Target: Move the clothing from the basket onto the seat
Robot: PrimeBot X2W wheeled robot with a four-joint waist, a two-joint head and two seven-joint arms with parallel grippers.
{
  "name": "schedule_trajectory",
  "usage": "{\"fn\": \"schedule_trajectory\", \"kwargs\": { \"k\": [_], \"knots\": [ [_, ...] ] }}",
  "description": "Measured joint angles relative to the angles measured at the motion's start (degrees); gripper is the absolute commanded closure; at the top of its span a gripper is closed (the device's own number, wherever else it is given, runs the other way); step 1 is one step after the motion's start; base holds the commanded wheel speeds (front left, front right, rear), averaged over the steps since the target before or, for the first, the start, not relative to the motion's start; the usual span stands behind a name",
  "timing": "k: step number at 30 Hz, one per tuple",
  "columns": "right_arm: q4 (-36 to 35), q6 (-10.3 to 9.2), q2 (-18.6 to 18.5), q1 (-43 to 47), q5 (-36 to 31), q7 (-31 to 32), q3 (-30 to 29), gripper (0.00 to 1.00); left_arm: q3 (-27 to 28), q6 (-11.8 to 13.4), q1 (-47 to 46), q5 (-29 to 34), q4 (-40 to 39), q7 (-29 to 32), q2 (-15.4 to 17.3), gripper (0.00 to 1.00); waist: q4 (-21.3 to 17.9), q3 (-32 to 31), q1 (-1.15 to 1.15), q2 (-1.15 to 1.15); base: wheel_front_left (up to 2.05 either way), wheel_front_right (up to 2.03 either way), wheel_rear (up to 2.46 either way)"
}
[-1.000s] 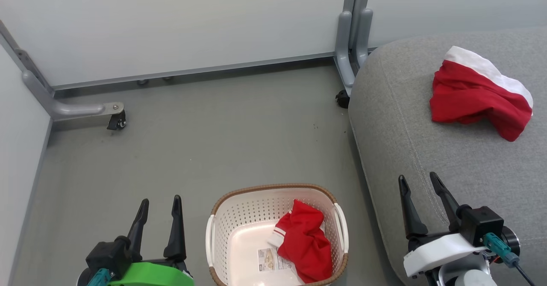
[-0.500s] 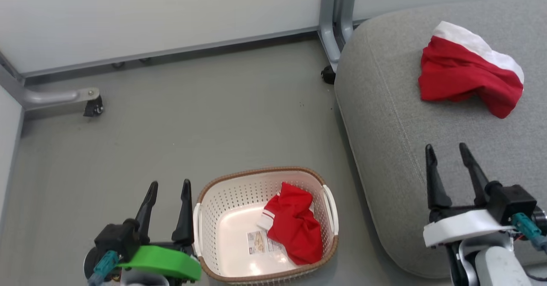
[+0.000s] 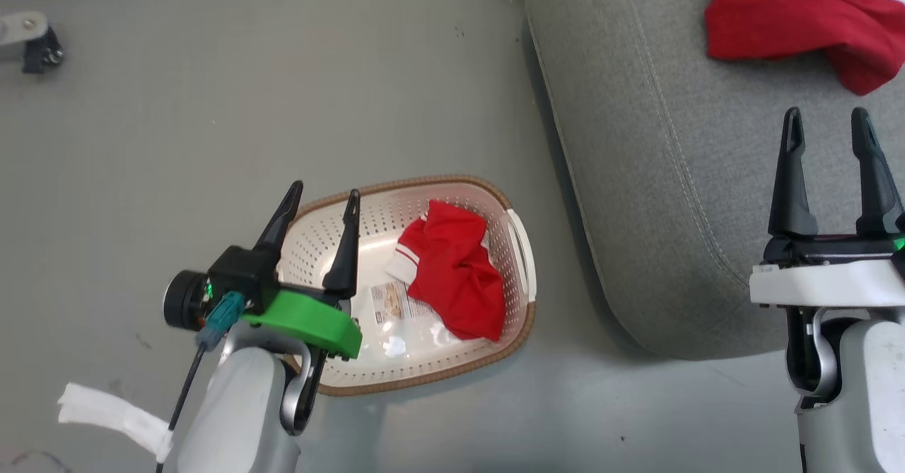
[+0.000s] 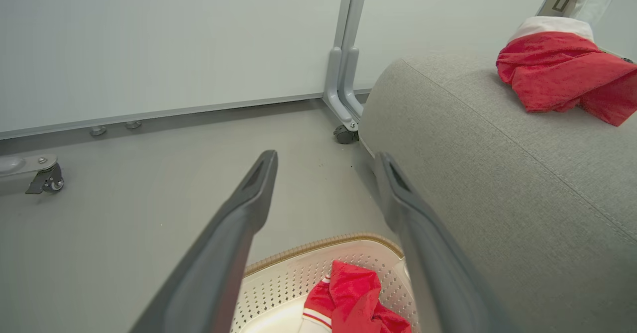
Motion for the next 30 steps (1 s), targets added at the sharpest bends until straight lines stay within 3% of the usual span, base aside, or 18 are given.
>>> {"fn": "schedule_trajectory", "kwargs": {
  "k": [7, 18, 23, 30],
  "knots": [
    [-2.7, 0.00, 0.0, -2.0, 1.5, 0.0, 1.6, 0.00, -5.6, -0.3, -9.8, 2.7, 11.3, 0.0, -0.1, 0.00, -2.5, 8.9, 0.01, 0.00, 0.00, 0.00, 0.00],
    [-4.5, 0.00, 0.0, -5.0, 3.5, 0.0, 5.1, 0.00, -19.8, -0.4, -26.3, 1.5, 34.3, 0.0, -0.2, 0.00, -6.5, 21.0, 0.01, 0.00, 0.00, 0.00, 0.00],
    [-4.7, 0.00, 0.0, -5.7, 5.8, 0.0, 7.4, 0.00, -21.8, 0.0, -32.1, 0.2, 42.3, 0.5, -0.1, 0.00, -8.7, 25.7, 0.01, 0.00, 0.00, 0.00, 0.00],
    [-5.1, 0.00, 0.0, -7.3, 8.0, 0.0, 9.4, 0.00, -22.9, -0.1, -36.3, -2.6, 47.6, 1.6, -0.1, 0.00, -11.4, 30.6, 0.01, 0.00, 0.00, 0.00, 0.00]
  ]
}}
